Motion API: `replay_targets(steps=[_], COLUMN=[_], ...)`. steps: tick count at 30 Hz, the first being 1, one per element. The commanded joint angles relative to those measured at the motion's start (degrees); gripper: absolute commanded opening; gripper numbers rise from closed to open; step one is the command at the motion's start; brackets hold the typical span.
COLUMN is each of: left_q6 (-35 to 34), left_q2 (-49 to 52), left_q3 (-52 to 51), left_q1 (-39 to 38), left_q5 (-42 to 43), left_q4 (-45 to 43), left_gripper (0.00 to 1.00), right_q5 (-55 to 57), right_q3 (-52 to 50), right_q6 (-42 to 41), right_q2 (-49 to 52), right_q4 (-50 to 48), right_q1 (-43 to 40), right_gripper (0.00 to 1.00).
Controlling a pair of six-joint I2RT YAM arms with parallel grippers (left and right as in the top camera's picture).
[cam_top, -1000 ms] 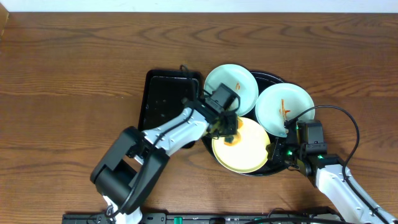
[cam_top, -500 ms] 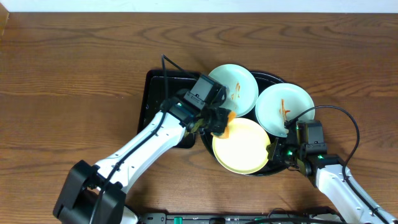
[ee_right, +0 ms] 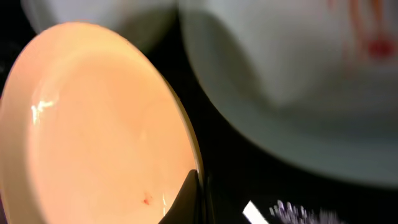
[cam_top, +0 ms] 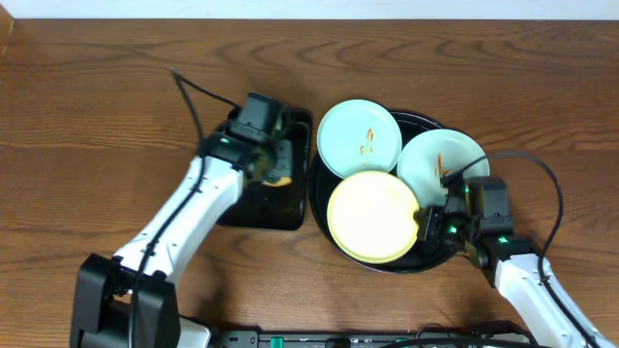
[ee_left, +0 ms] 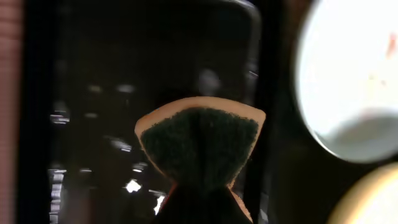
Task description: Clean dirty plates on tray and stack at the side
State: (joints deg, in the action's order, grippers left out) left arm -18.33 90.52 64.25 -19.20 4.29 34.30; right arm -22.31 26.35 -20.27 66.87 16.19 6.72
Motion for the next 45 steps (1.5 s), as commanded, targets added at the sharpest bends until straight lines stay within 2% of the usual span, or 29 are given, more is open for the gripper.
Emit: replay_targets(steps=[1, 8, 18, 23, 36, 45], left_q6=[0.66, 0.02, 0.04, 0.04, 0.04, 0.04], left_q2=[-1.38, -1.36, -1.36, -1.36, -1.36, -1.36], left_q3=[-0.04, -0.04, -0.04, -0.04, -0.07, -0.07], left_q1=[4.31, 9.81, 10.03, 10.03, 10.03, 10.03], left_q5=[-1.33, -0.26, -0.26, -0.26, -0.26, -0.26], left_q4=[0.17, 0.13, -0.44, -0.46, -0.46, -0.46], left_gripper=[0.07, 0.08, 0.07, 0.08, 0.08, 0.08], right_q5=[2.08, 12.74, 17.94, 26.84, 56.87, 65.07], right_q3=[4.02, 6.54, 8.31, 9.70, 11.10, 11.10], right_q6=[4.15, 10.19, 17.79, 21.90, 31.17, 35.87], right_q2=[-3.26, -5.60, -5.88, -5.92, -5.88, -5.86], right_q4=[-0.26, -0.35, -0.24, -0.11, -1.25, -3.87], right_q1=[0.87, 0.87, 1.03, 6.47, 28.30, 34.18], right_gripper=[0.01, 0.01, 0.01, 0.01, 0.01, 0.01])
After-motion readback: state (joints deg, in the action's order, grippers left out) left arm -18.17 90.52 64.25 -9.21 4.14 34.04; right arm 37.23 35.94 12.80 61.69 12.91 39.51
